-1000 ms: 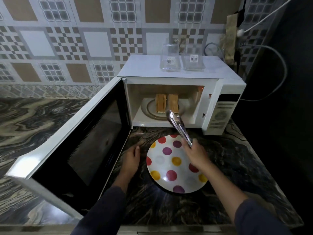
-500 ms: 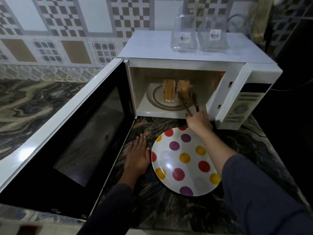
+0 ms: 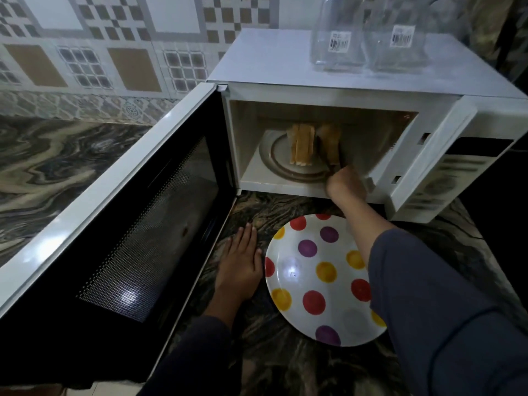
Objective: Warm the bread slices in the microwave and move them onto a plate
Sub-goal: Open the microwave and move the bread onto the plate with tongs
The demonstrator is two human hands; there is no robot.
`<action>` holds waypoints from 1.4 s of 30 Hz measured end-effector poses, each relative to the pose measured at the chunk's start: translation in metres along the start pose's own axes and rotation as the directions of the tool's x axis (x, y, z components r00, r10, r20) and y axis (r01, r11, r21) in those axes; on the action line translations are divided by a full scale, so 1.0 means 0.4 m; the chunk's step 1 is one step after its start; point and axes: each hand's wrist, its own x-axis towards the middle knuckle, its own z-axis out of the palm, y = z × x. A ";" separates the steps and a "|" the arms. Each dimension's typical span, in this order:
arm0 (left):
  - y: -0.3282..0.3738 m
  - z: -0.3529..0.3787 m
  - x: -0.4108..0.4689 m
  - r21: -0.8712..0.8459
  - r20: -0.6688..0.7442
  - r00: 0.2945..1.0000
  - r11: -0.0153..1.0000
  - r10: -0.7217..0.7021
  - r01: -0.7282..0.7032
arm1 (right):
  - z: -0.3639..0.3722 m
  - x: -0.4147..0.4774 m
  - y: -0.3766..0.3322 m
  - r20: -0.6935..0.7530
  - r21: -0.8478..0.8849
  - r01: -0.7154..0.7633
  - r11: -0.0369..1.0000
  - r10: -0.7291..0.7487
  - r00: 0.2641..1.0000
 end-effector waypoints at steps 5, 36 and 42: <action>0.001 0.001 0.001 0.002 -0.014 1.000 1.000 -0.001 0.001 | -0.004 -0.014 0.007 -0.040 -0.047 0.043 0.998 -0.045 0.998; -0.004 -0.004 -0.109 0.000 -0.045 0.993 0.994 0.111 -0.111 | -0.018 -0.576 0.483 -0.133 -0.179 -0.074 0.981 0.050 0.990; -0.005 0.002 -0.108 -0.011 -0.043 0.994 0.995 0.104 -0.104 | -0.002 -0.584 0.489 -0.101 -0.144 -0.127 0.981 0.113 0.988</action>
